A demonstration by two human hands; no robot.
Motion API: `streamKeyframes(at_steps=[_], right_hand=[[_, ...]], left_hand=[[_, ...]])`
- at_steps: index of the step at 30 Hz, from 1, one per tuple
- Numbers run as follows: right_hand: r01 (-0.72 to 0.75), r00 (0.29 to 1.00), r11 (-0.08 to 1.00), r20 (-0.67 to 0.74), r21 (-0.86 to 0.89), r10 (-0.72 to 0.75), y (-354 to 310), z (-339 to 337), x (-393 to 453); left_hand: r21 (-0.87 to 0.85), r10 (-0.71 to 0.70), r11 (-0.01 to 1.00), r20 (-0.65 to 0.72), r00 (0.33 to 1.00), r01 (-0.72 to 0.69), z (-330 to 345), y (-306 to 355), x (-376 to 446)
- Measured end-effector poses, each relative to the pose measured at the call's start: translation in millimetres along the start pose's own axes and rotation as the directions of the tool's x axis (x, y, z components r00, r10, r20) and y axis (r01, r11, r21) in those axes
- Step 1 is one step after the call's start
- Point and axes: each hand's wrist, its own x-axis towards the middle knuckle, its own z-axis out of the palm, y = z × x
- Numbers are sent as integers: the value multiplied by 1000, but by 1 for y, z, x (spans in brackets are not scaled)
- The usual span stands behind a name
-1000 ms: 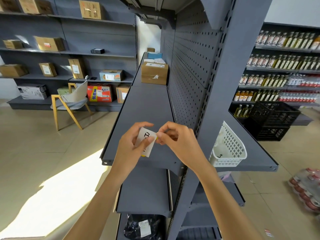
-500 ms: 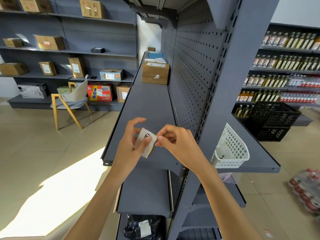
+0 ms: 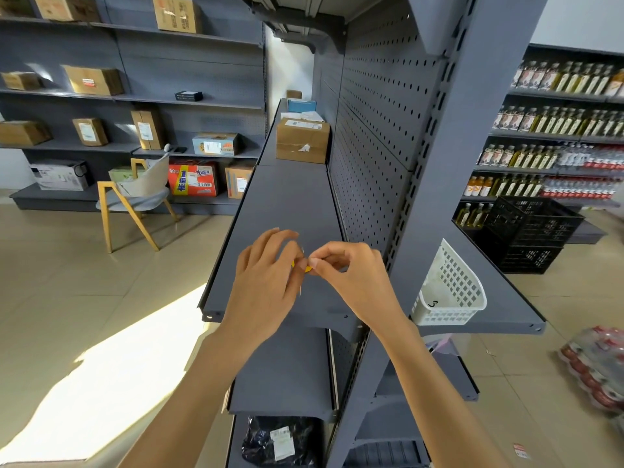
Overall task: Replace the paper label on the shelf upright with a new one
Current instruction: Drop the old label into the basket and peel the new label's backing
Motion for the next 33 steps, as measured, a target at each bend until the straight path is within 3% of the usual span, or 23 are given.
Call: streamKeyframes(at_steps=[16,33], right_hand=[[-95,995,969,-11,-230,95,-3,6,-4],[-65,997,947,22,-316,76,-7,5,-12]], left_hand=[[190,58,979,106,993,-78,-2,8,-6],[171,58,982,130,990,-80,-9,13,-10]])
